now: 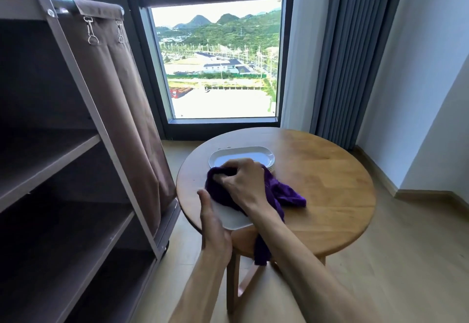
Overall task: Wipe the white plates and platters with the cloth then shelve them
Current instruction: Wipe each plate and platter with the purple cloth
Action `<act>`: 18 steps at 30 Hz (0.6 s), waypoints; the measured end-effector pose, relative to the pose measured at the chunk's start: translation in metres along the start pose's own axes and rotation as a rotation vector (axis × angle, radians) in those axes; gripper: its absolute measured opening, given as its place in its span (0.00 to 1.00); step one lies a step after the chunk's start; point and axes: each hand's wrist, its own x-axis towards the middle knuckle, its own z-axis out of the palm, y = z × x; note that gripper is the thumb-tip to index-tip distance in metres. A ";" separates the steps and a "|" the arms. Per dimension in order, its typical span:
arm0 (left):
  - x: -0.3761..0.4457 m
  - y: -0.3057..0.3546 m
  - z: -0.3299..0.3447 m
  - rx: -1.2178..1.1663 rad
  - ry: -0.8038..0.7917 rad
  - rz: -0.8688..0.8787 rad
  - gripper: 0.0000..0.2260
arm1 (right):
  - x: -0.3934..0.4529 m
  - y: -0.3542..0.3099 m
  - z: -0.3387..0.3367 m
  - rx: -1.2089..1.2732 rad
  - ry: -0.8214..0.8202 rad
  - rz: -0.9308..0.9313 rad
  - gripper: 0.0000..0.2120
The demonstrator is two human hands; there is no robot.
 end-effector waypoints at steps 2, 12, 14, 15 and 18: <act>0.006 0.001 -0.002 -0.033 0.041 0.036 0.24 | -0.006 -0.010 0.004 -0.019 -0.129 -0.045 0.05; 0.017 0.004 -0.014 -0.190 0.113 -0.077 0.22 | -0.022 0.000 0.006 -0.214 -0.281 0.143 0.05; 0.017 0.007 -0.014 -0.189 0.127 -0.054 0.21 | -0.017 0.006 0.003 -0.285 -0.280 0.185 0.06; 0.017 0.008 -0.016 -0.180 0.138 -0.036 0.20 | -0.015 0.012 0.000 -0.321 -0.267 0.204 0.07; 0.014 0.011 -0.017 -0.086 0.143 0.024 0.18 | -0.009 0.034 -0.012 -0.429 -0.193 0.234 0.06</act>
